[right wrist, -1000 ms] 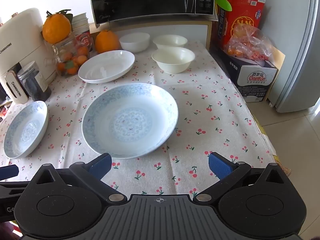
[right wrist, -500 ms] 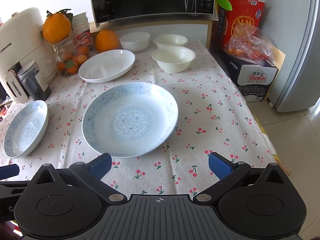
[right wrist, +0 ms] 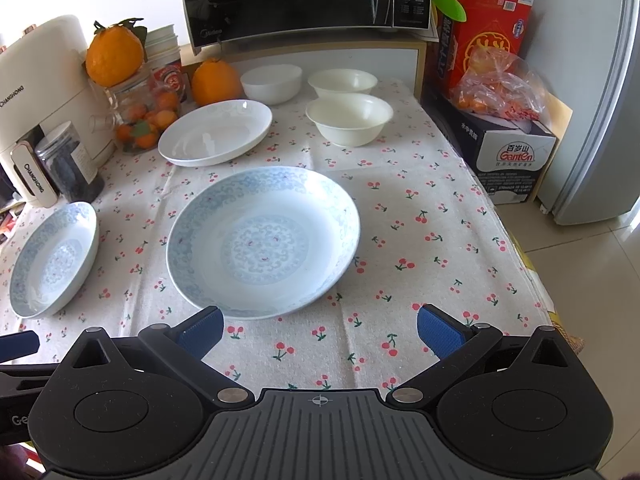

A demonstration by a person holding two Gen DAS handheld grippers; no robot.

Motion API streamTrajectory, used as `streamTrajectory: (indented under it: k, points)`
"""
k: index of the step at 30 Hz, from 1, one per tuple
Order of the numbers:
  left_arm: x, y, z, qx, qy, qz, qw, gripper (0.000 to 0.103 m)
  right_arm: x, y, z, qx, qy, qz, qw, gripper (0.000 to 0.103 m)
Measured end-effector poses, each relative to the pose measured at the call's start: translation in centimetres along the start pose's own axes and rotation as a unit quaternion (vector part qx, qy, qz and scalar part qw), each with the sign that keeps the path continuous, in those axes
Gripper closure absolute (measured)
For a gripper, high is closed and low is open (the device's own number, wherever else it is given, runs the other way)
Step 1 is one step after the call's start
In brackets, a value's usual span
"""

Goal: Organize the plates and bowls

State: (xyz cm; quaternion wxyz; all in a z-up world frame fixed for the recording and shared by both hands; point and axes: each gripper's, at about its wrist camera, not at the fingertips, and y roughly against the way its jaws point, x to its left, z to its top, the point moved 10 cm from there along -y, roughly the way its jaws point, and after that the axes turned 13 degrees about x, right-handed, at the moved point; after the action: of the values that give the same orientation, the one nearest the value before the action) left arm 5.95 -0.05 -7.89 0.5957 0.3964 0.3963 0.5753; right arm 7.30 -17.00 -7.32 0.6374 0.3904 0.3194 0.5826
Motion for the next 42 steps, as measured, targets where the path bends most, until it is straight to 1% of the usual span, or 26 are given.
streamTrajectory:
  k: [3,8,9,11,14,15,17,18,19,22,23,25,26,29,31,33,34,35,37,38,40,42]
  points:
    - [0.1,0.1,0.3,0.001,-0.001,-0.002,1.0,0.001,0.1,0.6,0.6,-0.001,0.006,-0.008,1.0,0.0]
    - [0.3,0.3,1.1,0.0,-0.004,-0.009,1.0,0.001,-0.2,1.7,2.0,-0.005,0.003,-0.01,1.0,0.0]
    - [0.3,0.3,1.3,0.001,-0.005,-0.01,0.9999,0.001,-0.3,2.0,2.4,-0.008,0.01,-0.021,1.0,0.0]
    - [0.2,0.4,1.7,0.007,-0.013,-0.013,0.9998,0.001,-0.3,2.3,3.0,-0.01,0.017,-0.015,1.0,0.0]
    - [0.1,0.8,2.5,0.005,-0.023,-0.017,0.9996,0.001,0.0,2.6,4.1,-0.002,0.024,0.022,0.999,0.0]
    - [0.1,1.1,2.8,0.001,-0.024,-0.017,0.9996,0.001,0.1,2.7,4.6,0.0,0.025,0.042,0.999,0.0]
    - [0.3,1.5,3.6,-0.008,-0.028,-0.015,0.9995,0.003,0.2,3.0,5.6,-0.01,0.019,0.096,0.995,0.0]
    - [0.3,1.6,4.0,-0.011,-0.029,-0.014,0.9994,0.003,0.2,3.0,6.0,-0.007,0.018,0.111,0.994,0.0]
    - [0.3,1.6,4.4,-0.013,-0.032,-0.012,0.9993,0.004,0.2,3.3,6.5,-0.019,0.015,0.129,0.991,0.0]
    - [0.4,1.5,5.6,-0.014,-0.039,-0.013,0.9991,0.005,-0.1,3.5,7.6,-0.02,0.014,0.153,0.988,0.0]
    - [0.3,1.4,5.8,-0.012,-0.04,-0.017,0.999,0.005,-0.2,2.7,7.9,0.0,0.023,0.139,0.99,0.0]
    - [0.3,1.0,6.4,-0.005,-0.038,-0.03,0.9988,0.005,-0.4,1.9,8.3,0.02,0.024,0.15,0.988,0.0]
    - [0.3,0.7,6.5,0.0,-0.036,-0.039,0.9986,0.005,-0.6,1.2,8.4,0.039,0.021,0.157,0.987,0.0]
    - [0.1,-0.7,7.0,0.017,-0.029,-0.065,0.9973,0.005,-1.3,-0.3,8.9,0.062,0.004,0.189,0.98,0.0]
    - [-0.1,-1.6,7.3,0.022,-0.028,-0.083,0.996,0.006,-2.1,-1.4,9.2,0.064,-0.02,0.209,0.976,0.0]
    - [-0.3,-2.7,7.6,0.022,-0.03,-0.097,0.9946,0.008,-3.2,-2.8,9.3,0.065,-0.052,0.227,0.97,0.0]
    - [-0.4,-3.2,7.7,0.021,-0.032,-0.107,0.9936,0.01,-3.8,-3.6,9.2,0.076,-0.067,0.23,0.968,0.0]
    - [-0.5,-3.8,7.8,0.02,-0.035,-0.116,0.9925,0.014,-4.2,-4.3,9.2,0.088,-0.076,0.229,0.966,0.0]
    - [-1.0,-4.6,8.1,0.028,-0.042,-0.132,0.9899,0.022,-5.3,-5.3,9.4,0.092,-0.087,0.228,0.965,0.001]
    - [-1.3,-4.8,8.2,0.029,-0.045,-0.144,0.9882,0.023,-6.0,-5.7,9.5,0.09,-0.096,0.226,0.965,0.001]
    - [-1.9,-5.1,8.5,0.029,-0.047,-0.161,0.9854,0.024,-6.8,-6.4,9.5,0.096,-0.113,0.243,0.959,0.001]
    - [-2.3,-5.5,8.5,0.037,-0.045,-0.176,0.9827,0.029,-7.1,-6.8,9.4,0.102,-0.126,0.263,0.951,0.001]
